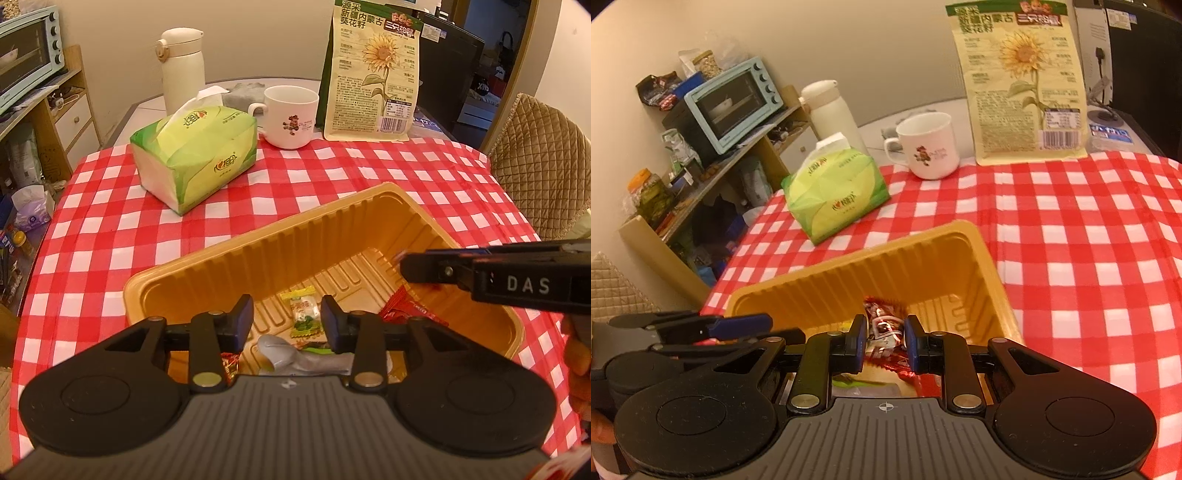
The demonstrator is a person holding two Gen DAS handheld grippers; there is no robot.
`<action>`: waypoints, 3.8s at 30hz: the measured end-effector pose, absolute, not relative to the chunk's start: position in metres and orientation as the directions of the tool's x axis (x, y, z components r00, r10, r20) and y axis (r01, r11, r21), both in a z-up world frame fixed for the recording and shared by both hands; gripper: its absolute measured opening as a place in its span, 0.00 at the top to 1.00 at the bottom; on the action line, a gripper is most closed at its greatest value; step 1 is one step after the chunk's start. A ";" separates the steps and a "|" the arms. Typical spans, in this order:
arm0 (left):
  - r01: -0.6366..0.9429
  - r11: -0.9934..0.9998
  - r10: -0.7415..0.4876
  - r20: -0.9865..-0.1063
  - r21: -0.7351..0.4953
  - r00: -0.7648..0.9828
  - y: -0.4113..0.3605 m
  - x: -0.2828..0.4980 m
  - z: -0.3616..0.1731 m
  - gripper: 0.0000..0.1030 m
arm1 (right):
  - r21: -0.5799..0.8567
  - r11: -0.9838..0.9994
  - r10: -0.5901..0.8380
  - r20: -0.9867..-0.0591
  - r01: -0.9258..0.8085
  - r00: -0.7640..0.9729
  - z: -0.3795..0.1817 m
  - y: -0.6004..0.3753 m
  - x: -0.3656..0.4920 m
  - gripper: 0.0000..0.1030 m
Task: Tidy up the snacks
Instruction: 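Move both open tools back from the tray toward the red snacks on the cloth, then lower the left tool onto the red pouch and close it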
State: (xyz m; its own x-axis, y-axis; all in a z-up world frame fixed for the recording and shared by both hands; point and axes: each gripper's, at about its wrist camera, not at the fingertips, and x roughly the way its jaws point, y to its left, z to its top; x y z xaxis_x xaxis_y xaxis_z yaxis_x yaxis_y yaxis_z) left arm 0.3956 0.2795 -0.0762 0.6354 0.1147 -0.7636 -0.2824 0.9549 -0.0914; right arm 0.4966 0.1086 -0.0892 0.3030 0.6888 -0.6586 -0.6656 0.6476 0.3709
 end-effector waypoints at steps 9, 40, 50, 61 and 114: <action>-0.298 0.947 0.109 -0.759 -0.116 0.642 0.279 0.376 -0.066 0.39 | 0.404 0.643 0.718 -0.614 -0.650 0.328 -0.079 0.101 0.489 0.31; -0.342 0.928 0.141 -0.710 -0.148 0.690 0.172 0.222 -0.018 0.23 | 0.460 0.668 0.730 -0.559 -0.586 0.393 -0.043 -0.070 0.375 0.05; -0.355 0.923 0.143 -0.726 -0.147 0.672 0.115 0.154 -0.023 0.23 | 0.445 0.657 0.728 -0.586 -0.608 0.357 -0.049 -0.127 0.313 0.05; -0.335 0.933 0.123 -0.756 -0.133 0.643 0.056 0.113 -0.039 0.23 | 0.379 0.653 0.693 -0.649 -0.656 0.314 -0.073 -0.174 0.258 0.05; -0.230 0.970 0.073 -0.810 -0.078 0.583 0.031 0.129 -0.075 0.23 | 0.290 0.723 0.574 -0.757 -0.627 0.313 -0.115 -0.184 0.250 0.05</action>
